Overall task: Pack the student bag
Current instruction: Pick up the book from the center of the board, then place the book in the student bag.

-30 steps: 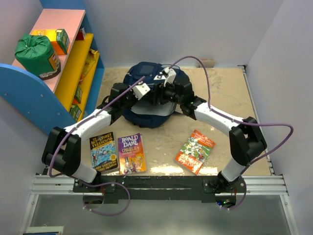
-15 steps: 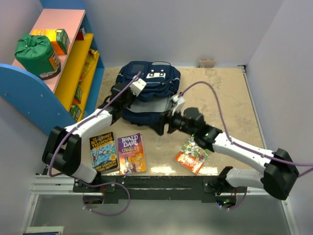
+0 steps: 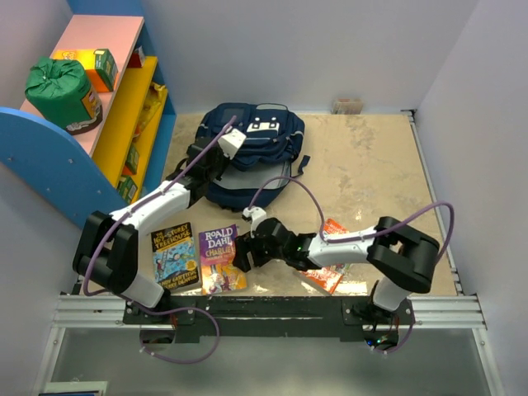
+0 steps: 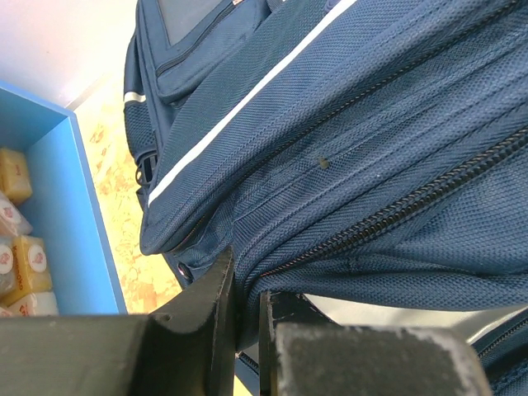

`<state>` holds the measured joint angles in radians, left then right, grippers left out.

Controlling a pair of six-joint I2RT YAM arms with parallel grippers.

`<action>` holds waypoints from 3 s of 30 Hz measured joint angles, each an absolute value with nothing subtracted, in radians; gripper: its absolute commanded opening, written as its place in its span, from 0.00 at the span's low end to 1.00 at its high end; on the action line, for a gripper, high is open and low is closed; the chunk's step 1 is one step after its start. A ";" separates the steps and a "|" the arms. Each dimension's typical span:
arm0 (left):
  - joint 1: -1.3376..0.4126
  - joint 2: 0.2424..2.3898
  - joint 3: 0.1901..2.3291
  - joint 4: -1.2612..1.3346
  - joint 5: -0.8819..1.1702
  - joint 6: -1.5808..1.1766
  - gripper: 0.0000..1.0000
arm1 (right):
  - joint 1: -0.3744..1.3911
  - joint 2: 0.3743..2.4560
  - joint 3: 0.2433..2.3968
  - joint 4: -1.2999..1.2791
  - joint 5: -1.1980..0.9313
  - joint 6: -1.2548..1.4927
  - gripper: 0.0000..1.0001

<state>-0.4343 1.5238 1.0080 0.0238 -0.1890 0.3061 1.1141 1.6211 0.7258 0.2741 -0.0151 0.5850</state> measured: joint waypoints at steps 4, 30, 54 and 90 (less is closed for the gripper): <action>-0.434 1.524 1.008 0.024 -0.191 0.305 0.00 | 1.138 1.688 0.752 0.296 0.035 0.587 0.66; -0.434 1.526 1.008 0.024 -0.192 0.298 0.00 | 1.130 1.400 0.638 0.416 0.038 0.603 0.00; -0.431 1.515 1.016 -0.019 -0.092 0.299 0.00 | 0.559 1.264 0.577 0.202 -0.102 0.804 0.00; -0.415 1.433 0.983 -0.187 0.256 0.328 0.00 | 0.503 1.647 0.793 0.405 -0.012 0.948 0.98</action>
